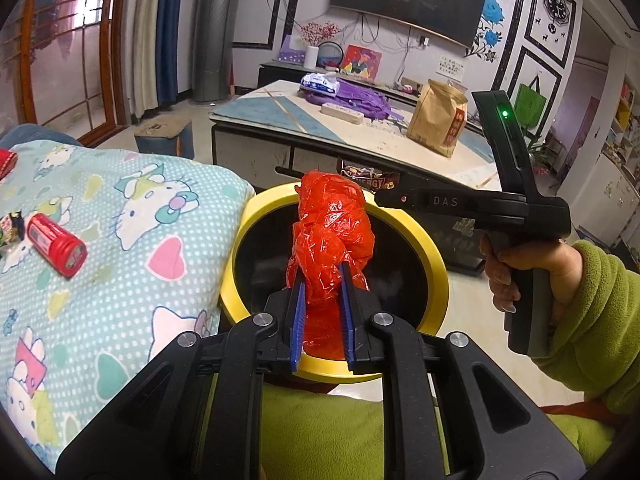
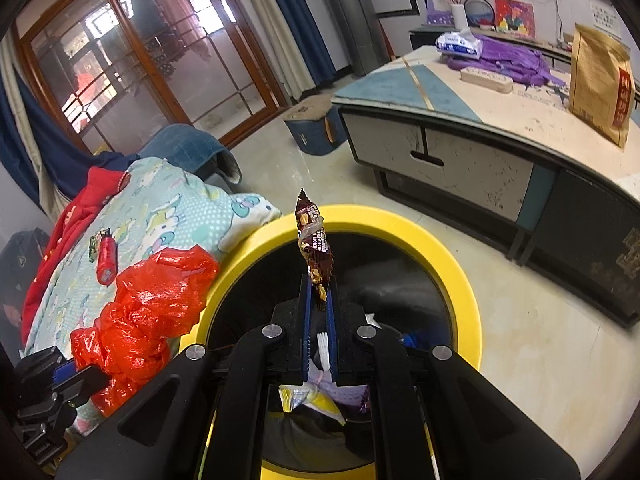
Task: Collect trash
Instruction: 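Carry the red bag and brown wrapper over the yellow bin and open both grippers, then move both grippers back over the green packet and red can on the bed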
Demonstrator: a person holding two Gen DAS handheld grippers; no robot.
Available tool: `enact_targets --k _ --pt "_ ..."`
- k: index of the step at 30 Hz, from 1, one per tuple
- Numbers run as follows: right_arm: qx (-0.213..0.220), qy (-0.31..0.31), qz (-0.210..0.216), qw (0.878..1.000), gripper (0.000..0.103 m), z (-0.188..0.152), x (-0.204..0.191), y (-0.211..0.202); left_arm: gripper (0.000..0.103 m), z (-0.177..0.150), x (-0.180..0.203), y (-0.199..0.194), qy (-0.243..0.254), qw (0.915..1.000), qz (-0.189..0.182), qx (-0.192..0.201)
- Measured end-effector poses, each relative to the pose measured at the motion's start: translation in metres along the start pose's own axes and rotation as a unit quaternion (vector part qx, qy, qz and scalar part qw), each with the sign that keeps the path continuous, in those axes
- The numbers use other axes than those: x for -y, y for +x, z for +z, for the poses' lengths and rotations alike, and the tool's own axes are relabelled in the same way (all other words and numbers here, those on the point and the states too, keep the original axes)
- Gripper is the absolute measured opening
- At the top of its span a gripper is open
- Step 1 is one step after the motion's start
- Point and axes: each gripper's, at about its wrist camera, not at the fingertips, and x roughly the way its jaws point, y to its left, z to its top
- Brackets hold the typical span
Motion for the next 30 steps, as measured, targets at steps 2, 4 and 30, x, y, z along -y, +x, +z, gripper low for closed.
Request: enact_targets --k 2,4,30 --pt "-0.006 0.0 0.001 1.0 0.007 -0.001 0.001 0.003 0.01 -0.001 0.001 0.003 0.0 1.0 -0.001 -0.005" --pt "-0.01 0.002 0.002 1.0 0.007 -0.001 0.001 0.005 0.01 0.0 0.002 0.008 0.002 1.0 -0.003 -0.008" --pt "0.054 0.004 0.002 0.999 0.058 0.01 -0.012 -0.021 0.092 0.014 -0.018 -0.004 -0.042 0.9977 0.041 0.033"
